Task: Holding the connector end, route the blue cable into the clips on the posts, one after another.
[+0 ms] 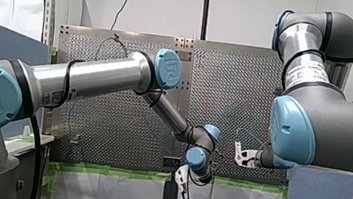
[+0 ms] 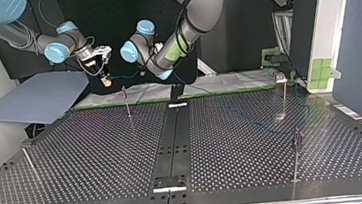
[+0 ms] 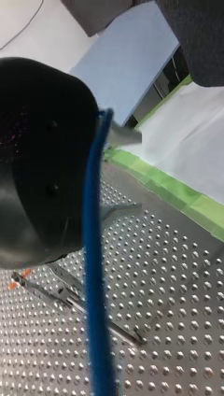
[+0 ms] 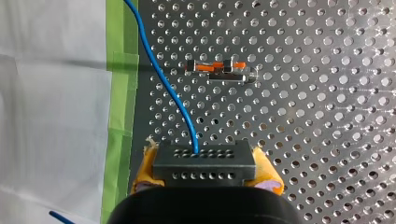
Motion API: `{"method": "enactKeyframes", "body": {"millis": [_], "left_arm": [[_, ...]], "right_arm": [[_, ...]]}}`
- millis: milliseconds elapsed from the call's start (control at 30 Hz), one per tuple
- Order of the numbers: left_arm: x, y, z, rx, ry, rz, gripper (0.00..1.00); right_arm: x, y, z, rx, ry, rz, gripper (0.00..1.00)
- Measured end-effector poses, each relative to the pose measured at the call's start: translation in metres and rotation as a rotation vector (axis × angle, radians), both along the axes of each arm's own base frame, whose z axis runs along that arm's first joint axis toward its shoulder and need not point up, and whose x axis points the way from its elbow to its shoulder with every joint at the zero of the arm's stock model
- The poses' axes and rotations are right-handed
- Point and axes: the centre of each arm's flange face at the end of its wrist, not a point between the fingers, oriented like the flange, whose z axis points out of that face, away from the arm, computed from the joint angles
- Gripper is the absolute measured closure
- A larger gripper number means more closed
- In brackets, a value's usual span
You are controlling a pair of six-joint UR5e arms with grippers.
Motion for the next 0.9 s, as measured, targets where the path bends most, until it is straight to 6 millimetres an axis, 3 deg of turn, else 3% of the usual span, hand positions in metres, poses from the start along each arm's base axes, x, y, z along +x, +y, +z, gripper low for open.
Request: {"method": "enactKeyframes", "body": {"millis": [133,300,433,500,567,600,667,900], "left_arm": [[-0.0023,-0.0023,-0.0003,0.025,-0.007,-0.037,0.57],[-0.0027,-0.0021,-0.0009,0.043,-0.001,-0.068,0.57],[-0.0023,-0.0005,-0.0012,0.072,-0.003,-0.089,0.48],[-0.0017,0.0008,-0.0010,0.090,-0.008,-0.092,0.48],[-0.0014,0.0030,-0.0011,0.116,-0.013,-0.092,0.39],[-0.0019,0.0035,-0.0010,0.127,-0.015,-0.092,0.39],[-0.0032,0.0045,-0.0009,0.155,-0.024,-0.091,0.24],[-0.0074,0.0066,0.0000,0.234,-0.056,-0.079,0.22]], "right_arm": [[0.0004,0.0003,0.0001,0.000,-0.001,0.003,1.00],[0.0009,0.0005,0.0001,0.000,-0.001,0.005,1.00],[0.0013,0.0007,0.0001,0.000,-0.002,0.006,1.00],[0.0016,0.0009,0.0002,0.000,-0.002,0.009,1.00],[0.0017,0.0010,0.0002,0.000,-0.003,0.010,1.00],[0.0017,0.0010,0.0003,0.000,-0.003,0.011,1.00],[0.0016,0.0010,0.0003,0.000,-0.003,0.011,1.00],[0.0018,0.0009,0.0003,-0.001,-0.004,0.012,1.00]]}}
